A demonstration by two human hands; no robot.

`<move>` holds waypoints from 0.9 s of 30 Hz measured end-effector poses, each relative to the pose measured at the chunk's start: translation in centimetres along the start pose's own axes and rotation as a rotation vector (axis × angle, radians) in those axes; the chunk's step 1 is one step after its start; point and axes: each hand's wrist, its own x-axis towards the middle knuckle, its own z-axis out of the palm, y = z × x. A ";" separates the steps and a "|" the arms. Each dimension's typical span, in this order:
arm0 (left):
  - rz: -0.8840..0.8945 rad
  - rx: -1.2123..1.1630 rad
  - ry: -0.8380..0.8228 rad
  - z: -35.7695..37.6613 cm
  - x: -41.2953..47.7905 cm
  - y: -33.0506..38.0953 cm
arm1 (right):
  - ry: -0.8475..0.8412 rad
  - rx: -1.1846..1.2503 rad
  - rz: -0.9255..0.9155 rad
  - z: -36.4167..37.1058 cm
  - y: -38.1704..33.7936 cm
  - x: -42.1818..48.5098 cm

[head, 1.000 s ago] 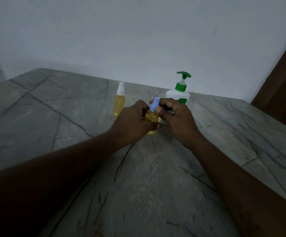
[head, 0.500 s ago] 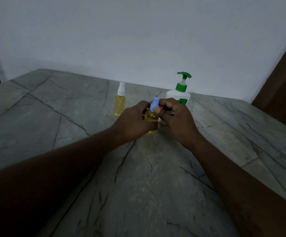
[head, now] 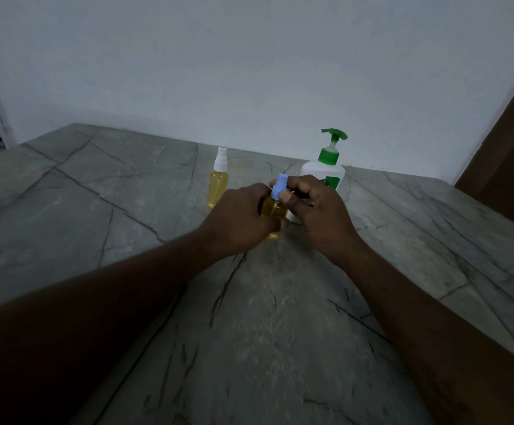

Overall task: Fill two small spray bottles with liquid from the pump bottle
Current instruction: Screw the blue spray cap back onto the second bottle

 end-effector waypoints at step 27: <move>0.235 0.532 0.029 -3.7 -0.2 -1.7 | -0.018 -0.130 0.054 1.1 -0.8 -1.6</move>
